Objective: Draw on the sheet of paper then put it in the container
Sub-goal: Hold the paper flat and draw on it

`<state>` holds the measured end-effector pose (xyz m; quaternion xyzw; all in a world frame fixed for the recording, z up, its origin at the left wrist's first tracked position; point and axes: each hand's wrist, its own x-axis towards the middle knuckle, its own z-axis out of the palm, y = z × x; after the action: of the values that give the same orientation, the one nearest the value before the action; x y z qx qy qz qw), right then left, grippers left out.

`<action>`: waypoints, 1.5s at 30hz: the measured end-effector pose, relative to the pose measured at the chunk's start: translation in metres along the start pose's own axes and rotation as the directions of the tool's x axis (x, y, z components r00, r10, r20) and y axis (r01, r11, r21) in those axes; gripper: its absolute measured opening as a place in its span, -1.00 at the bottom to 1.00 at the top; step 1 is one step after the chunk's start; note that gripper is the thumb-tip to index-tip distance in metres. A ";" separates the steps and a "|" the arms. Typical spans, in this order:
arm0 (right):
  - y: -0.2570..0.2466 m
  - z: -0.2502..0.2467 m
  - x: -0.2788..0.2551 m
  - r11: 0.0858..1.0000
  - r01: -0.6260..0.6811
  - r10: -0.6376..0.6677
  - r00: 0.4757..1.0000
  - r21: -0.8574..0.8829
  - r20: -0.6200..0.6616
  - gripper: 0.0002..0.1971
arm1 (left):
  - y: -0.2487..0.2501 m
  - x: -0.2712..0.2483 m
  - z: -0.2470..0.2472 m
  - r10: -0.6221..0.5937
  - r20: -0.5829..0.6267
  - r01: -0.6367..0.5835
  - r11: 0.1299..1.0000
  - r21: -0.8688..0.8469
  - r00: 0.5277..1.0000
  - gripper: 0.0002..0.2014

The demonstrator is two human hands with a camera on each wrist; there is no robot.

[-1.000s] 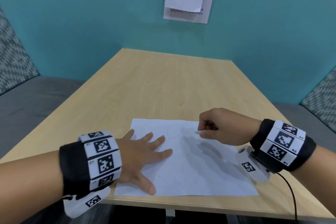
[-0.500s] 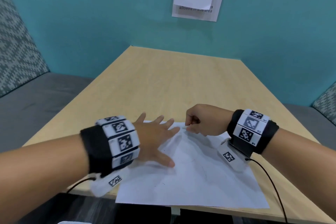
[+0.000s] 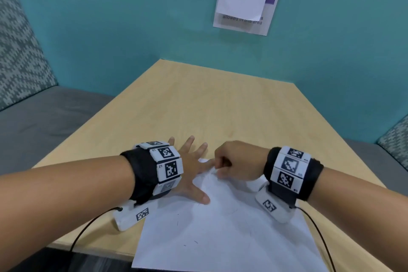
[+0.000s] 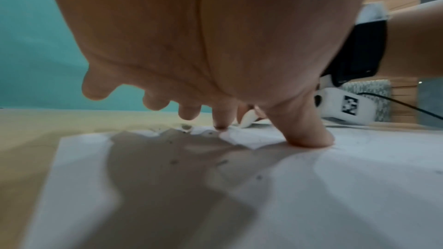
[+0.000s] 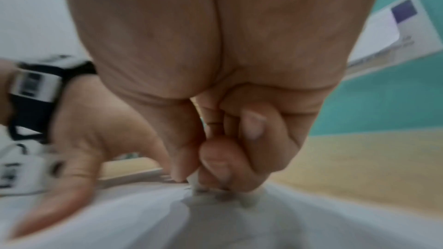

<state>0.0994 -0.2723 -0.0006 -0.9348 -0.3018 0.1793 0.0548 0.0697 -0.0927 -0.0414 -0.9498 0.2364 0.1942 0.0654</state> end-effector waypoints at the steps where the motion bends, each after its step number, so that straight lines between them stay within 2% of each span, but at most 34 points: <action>1: 0.004 -0.003 0.001 1.000 -0.029 0.029 0.999 0.000 -0.018 -0.84 | -0.001 0.000 0.001 -0.011 0.000 0.011 1.000 0.011 1.000 0.01; 3: 0.004 -0.002 0.001 0.999 -0.029 0.030 0.999 0.020 -0.016 -0.86 | -0.001 0.002 0.004 -0.022 -0.006 0.022 0.999 0.024 1.000 0.02; 6: -0.007 0.008 -0.001 0.998 0.051 -0.052 0.998 0.042 0.034 -0.90 | -0.003 0.003 0.004 -0.024 -0.012 0.025 1.000 0.016 1.000 0.00; 10: -0.001 -0.004 0.004 1.000 -0.018 0.018 1.000 0.006 -0.004 -0.86 | -0.002 0.002 0.005 -0.030 -0.021 0.031 0.999 0.019 0.999 0.02; 15: -0.014 0.007 0.002 0.998 0.058 -0.058 0.997 0.006 0.048 -0.88 | -0.002 0.000 0.004 -0.032 -0.031 0.032 0.999 0.002 0.999 -0.02; 19: -0.003 -0.007 0.008 0.998 -0.030 0.030 1.000 -0.049 -0.005 -0.85 | -0.003 0.003 0.006 -0.034 -0.043 0.035 0.999 0.030 0.999 0.03; 24: -0.015 0.007 0.002 0.997 0.063 -0.061 0.997 -0.042 0.048 -0.86 | -0.003 0.003 0.007 -0.028 -0.052 0.031 0.998 0.049 0.998 0.00; 28: -0.002 -0.007 0.007 0.998 -0.028 0.028 1.000 -0.056 -0.011 -0.85 | -0.003 0.005 0.008 -0.034 -0.042 0.036 0.998 0.045 0.999 0.04; 33: -0.019 0.012 -0.004 0.995 0.096 -0.095 0.992 0.001 0.084 -0.89 | -0.002 0.003 0.008 -0.035 -0.039 0.037 0.999 0.029 0.999 -0.01; 37: -0.004 -0.001 -0.001 1.000 0.012 -0.012 1.000 -0.013 0.001 -0.89 | -0.001 0.003 0.007 -0.046 -0.030 0.047 0.997 0.057 0.999 0.04; 39: -0.008 0.003 -0.006 0.998 0.053 -0.054 0.998 0.040 0.033 -0.92 | -0.003 0.004 0.009 -0.045 -0.035 0.046 0.998 0.047 0.998 0.04; 41: -0.017 0.008 -0.014 0.989 0.116 -0.125 0.987 0.092 0.101 -0.70 | -0.004 0.005 0.010 -0.032 -0.046 0.033 0.999 0.026 0.998 0.03; 42: -0.015 0.007 -0.014 0.990 0.111 -0.119 0.988 0.091 0.096 -0.70 | -0.004 0.005 0.010 -0.031 -0.043 0.032 0.999 0.030 0.999 0.04; 44: -0.004 0.000 -0.009 0.998 0.043 -0.044 0.999 0.038 0.024 -0.92 | -0.003 0.006 0.009 -0.046 -0.022 0.047 0.997 0.053 0.999 0.06; 45: 0.000 -0.001 -0.008 1.000 0.020 -0.020 1.000 0.019 0.001 -0.94 | -0.003 0.006 0.008 -0.053 -0.013 0.054 0.997 0.057 0.998 0.07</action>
<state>0.0938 -0.2768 0.0032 -0.9310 -0.3095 0.1821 0.0654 0.0729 -0.0907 -0.0511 -0.9546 0.2166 0.1802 0.0962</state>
